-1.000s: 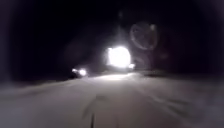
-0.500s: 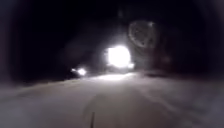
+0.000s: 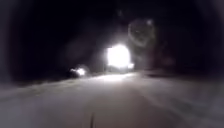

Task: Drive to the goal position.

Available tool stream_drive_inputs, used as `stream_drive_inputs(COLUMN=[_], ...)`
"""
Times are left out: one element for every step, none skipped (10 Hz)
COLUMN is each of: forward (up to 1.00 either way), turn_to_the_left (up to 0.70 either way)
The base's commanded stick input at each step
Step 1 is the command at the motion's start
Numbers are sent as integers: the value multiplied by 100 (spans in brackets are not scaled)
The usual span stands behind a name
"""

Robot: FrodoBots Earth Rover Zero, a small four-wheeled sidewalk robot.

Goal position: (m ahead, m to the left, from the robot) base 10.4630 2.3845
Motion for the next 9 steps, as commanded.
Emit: stream_drive_inputs(forward=[100, 100, 100, 100, 100, 100, 100, 100, 100], turn_to_the_left=[0, 0, 0, 0, 0, 0, 0, 0, 0])
